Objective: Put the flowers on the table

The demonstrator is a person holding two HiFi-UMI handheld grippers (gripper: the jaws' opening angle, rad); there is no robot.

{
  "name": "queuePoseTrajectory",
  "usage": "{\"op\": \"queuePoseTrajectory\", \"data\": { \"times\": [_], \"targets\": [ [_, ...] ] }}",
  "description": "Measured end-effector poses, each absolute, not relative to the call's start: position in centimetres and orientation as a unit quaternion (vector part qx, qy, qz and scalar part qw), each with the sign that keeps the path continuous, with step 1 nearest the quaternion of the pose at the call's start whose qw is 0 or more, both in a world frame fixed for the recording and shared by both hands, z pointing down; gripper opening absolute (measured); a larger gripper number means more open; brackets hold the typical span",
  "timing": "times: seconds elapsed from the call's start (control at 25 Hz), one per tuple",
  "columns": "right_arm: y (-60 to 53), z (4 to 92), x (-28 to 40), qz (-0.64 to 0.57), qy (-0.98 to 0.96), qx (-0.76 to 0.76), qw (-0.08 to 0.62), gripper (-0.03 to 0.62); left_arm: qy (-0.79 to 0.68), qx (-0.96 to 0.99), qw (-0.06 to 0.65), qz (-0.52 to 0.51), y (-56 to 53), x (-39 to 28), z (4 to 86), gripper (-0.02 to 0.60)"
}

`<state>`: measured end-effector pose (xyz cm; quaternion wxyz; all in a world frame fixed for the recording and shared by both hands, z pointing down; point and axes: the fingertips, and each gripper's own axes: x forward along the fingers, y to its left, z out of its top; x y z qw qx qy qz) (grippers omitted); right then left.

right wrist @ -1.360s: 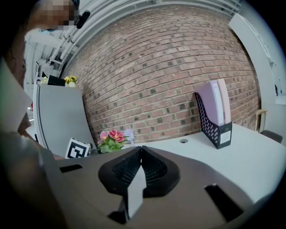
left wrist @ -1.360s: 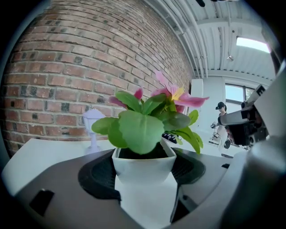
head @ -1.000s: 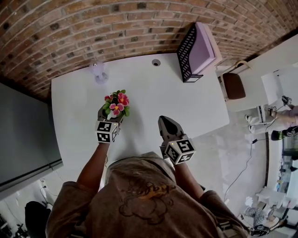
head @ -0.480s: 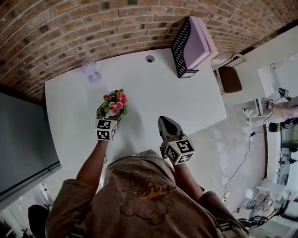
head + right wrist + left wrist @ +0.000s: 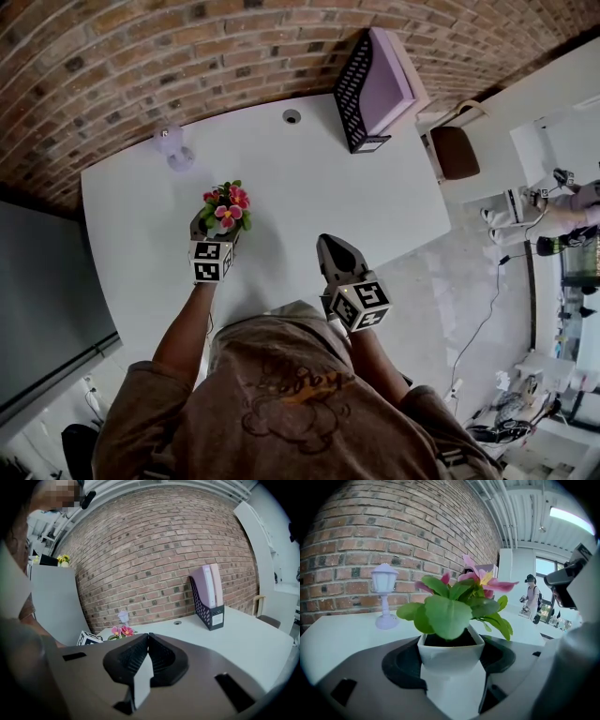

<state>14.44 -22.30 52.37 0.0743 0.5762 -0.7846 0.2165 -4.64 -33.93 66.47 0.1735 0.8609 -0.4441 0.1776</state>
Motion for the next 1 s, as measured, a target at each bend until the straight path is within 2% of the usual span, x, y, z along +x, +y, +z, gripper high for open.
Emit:
{"op": "queuePoseTrajectory", "data": {
  "times": [1.0],
  "targets": [
    [-22.0,53.0,15.2,0.222,-0.777,0.584,0.078,0.004,-0.448,0.853,0.166,0.210,-34.4,-4.4,68.7,0.360]
  ]
}}
